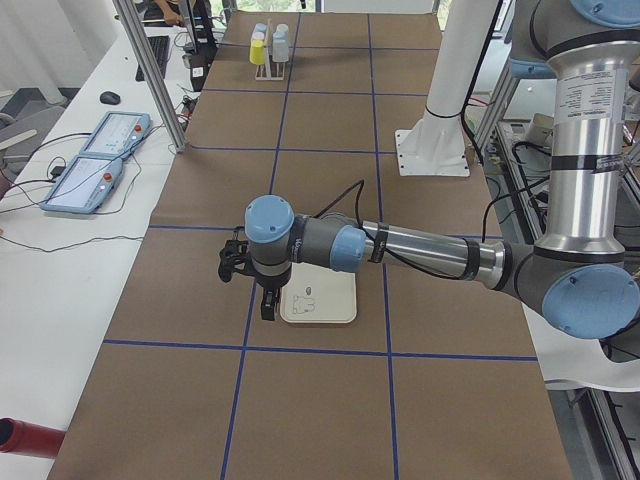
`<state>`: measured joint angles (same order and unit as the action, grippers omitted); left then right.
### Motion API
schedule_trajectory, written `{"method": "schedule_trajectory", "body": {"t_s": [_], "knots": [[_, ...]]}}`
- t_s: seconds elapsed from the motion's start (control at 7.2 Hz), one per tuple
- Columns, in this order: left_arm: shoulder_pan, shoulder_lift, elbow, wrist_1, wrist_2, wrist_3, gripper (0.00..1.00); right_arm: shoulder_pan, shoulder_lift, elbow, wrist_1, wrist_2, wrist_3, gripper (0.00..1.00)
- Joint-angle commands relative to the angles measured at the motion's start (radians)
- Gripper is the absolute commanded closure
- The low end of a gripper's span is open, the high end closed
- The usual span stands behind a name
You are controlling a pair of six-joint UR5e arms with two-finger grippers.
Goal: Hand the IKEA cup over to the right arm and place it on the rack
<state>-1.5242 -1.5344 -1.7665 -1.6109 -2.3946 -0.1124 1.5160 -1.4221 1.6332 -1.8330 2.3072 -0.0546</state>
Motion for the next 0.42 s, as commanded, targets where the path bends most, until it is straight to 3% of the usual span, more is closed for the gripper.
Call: {"method": "schedule_trajectory", "body": {"t_s": [0.0,0.28], "knots": [[0.001,0.000,-0.002,0.000,0.002,-0.001,0.00,0.000,-0.003,0.000,0.018,0.000,-0.001,0.00],[0.001,-0.001,-0.002,0.000,0.002,-0.001,0.00,0.000,-0.003,0.005,0.018,-0.002,-0.001,0.00]]}}
